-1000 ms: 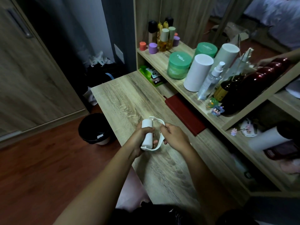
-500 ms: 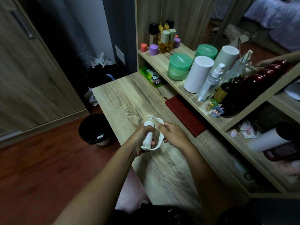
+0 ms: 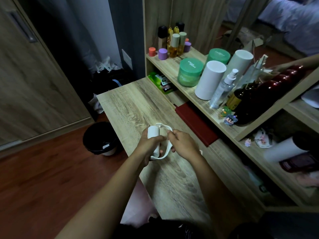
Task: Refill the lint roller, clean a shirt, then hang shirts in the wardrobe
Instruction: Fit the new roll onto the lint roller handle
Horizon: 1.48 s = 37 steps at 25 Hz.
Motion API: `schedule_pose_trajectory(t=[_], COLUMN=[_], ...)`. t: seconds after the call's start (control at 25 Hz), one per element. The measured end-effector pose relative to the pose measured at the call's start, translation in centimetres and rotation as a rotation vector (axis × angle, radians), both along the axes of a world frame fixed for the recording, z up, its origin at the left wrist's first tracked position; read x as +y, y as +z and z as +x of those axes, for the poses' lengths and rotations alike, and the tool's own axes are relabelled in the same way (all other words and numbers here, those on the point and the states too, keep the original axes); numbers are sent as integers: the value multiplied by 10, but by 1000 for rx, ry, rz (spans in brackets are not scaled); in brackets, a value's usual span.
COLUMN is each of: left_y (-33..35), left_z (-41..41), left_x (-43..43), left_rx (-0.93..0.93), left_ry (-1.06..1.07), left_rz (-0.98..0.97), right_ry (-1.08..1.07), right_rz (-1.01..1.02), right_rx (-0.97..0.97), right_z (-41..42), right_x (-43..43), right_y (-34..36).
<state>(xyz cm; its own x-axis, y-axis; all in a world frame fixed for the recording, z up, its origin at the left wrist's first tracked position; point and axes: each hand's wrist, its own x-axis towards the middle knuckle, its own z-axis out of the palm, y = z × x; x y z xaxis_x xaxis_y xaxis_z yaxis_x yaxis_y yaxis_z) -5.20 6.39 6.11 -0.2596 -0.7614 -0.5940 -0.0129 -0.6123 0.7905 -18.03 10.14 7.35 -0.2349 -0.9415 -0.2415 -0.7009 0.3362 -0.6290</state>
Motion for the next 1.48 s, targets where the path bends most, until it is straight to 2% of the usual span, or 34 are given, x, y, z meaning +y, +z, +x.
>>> schedule_pose_trajectory(t=[0.2,0.68,1.08,1.16,1.24,1.32,1.48], left_y=[1,11,14,13,15,17,15], left_z=[5,24,24,20,21,26,37], left_x=[2,-4,-1,-4,-9,-14,-16], left_rx=[-36,-384,-492,-529,-587,-674,-807], left_ry=[-11,-121,-199,-227,-253,-320,-318], left_rz=[-63,-327,-474,-477,-497,-585,-808], right_ry=[-12,-87,-105,-109,-85,-11,81], right_rz=[-9,-90,-63,-85,-109,-64,-87], right_rx=[40,95,94,-3,-234,-381,-366], right_z=[6,31,33,30,23,17,24], right_x=[-1,-8,-7,-4,1,8,25], right_y=[-2,-11,-6,-8,-13,-17,-28])
